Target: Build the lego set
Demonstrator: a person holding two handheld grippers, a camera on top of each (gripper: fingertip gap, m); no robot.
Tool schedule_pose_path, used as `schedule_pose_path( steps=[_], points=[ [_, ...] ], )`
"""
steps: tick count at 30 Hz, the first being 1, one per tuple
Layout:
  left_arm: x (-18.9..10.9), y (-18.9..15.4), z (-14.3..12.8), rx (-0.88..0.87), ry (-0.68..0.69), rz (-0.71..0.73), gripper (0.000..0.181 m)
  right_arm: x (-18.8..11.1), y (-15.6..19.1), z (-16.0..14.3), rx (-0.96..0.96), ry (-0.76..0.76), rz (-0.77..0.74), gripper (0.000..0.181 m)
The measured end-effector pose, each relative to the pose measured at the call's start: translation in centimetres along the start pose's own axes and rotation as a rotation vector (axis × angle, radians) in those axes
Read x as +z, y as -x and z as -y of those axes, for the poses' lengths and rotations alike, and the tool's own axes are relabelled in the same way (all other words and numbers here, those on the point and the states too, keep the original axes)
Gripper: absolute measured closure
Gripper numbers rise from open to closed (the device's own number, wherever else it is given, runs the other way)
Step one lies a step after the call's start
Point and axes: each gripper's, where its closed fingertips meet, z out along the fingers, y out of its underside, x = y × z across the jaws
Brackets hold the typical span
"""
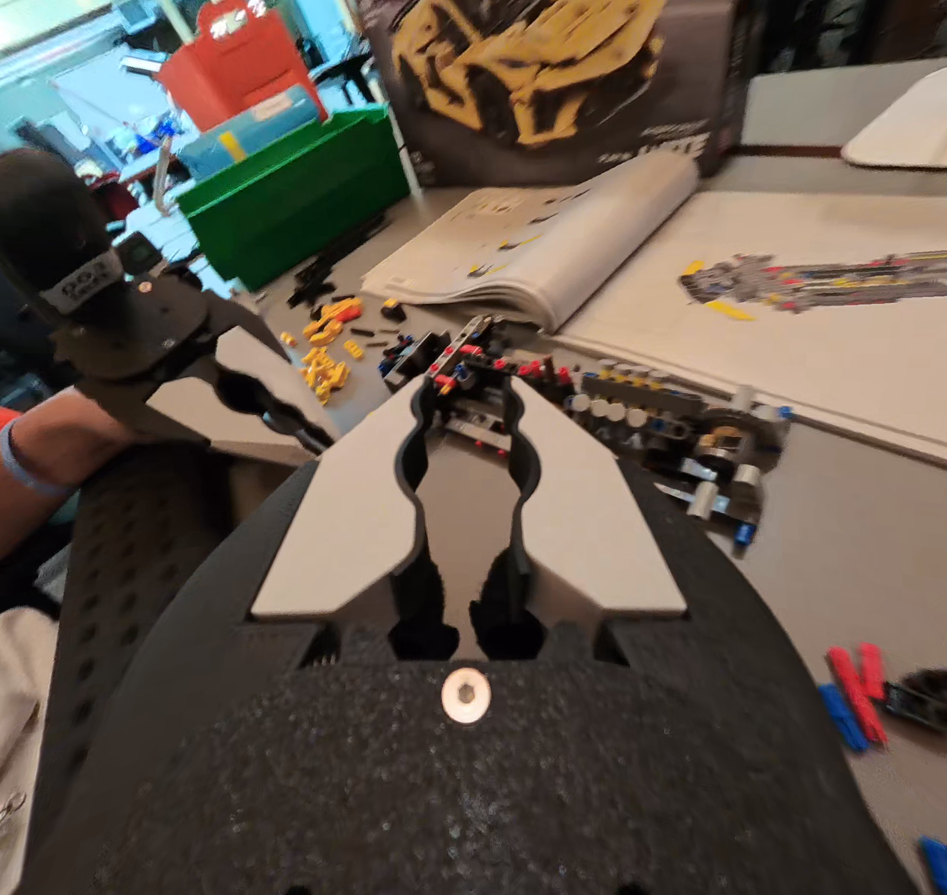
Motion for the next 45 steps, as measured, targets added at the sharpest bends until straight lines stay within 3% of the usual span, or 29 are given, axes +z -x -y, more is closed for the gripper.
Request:
schedule_pose_path(
  steps=[5, 12, 20, 28, 34, 40, 45],
  points=[
    [0.0, 0.1, 0.0, -0.024, 0.002, -0.014, 0.178, -0.1, -0.8, 0.0, 0.052, -0.001, -0.020, 0.157],
    [-0.1, 0.6, -0.8, 0.003, 0.035, 0.019, 0.178, 0.8, 0.1, -1.8, -0.034, 0.102, -0.013, 0.160],
    [-2.3, 0.9, -2.4, 0.060, 0.074, -0.031, 0.178, 1.9, 2.1, -4.2, -0.165, 0.238, 0.022, 0.163],
    [-4.1, 3.5, -4.4, 0.117, 0.121, 0.055, 0.176, 2.7, 2.9, -6.0, -0.254, 0.329, 0.019, 0.162],
    [-4.1, 4.0, -4.4, 0.104, 0.123, 0.060, 0.177, 2.9, 4.1, -6.0, -0.256, 0.318, 0.044, 0.161],
    [-3.5, 5.4, -3.5, 0.101, 0.121, 0.107, 0.172, 5.2, 7.1, -5.7, -0.261, 0.298, 0.097, 0.161],
    [-4.3, 6.8, -2.5, 0.012, 0.096, 0.072, 0.163, 6.8, 7.2, -3.6, -0.216, 0.234, 0.079, 0.161]
  ],
)
